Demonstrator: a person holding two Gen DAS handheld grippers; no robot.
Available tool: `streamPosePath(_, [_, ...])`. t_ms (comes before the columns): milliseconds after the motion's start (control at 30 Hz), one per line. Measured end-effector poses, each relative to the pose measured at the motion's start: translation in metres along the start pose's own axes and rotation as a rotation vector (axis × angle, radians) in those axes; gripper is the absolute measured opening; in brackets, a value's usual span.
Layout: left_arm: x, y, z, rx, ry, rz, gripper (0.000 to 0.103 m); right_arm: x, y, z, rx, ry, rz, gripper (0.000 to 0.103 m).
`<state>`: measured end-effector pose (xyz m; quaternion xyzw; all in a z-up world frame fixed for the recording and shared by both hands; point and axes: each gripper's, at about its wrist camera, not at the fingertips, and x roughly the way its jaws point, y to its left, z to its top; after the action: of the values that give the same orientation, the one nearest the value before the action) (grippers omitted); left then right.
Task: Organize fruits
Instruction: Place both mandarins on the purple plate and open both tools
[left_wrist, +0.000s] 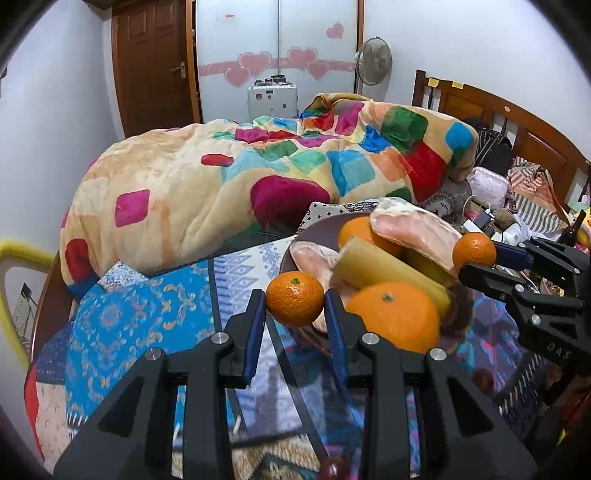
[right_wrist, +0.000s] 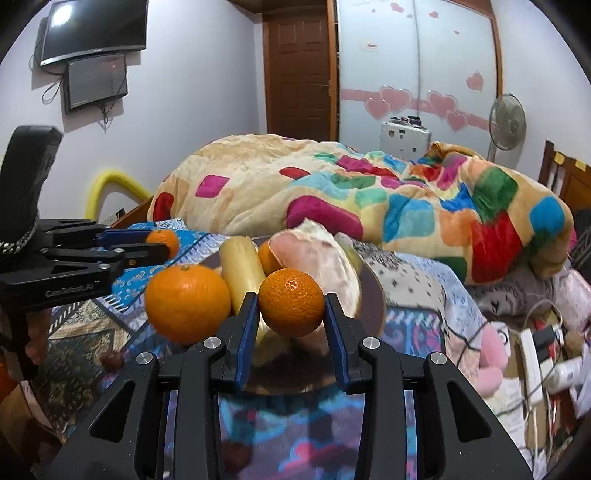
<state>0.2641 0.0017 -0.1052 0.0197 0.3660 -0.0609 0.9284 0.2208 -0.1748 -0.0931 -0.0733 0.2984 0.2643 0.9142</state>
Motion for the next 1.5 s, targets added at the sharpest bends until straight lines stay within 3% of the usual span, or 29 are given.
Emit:
streamPosePath(200, [0.026, 0.003, 0.007, -0.001, 0.052, -0.041, 0.032, 0.015, 0.001, 0.009, -0.028, 0.012, 0.017, 0.032])
streamPosePath(800, [0.039, 0.014, 0.013, -0.059, 0.101, -0.138, 0.033, 0.025, 0.015, 0.008, -0.099, 0.021, 0.033, 0.033])
streamPosePath(1500, [0.012, 0.010, 0.004, -0.041, 0.046, -0.070, 0.037, 0.012, 0.012, 0.004, -0.091, 0.010, 0.062, 0.032])
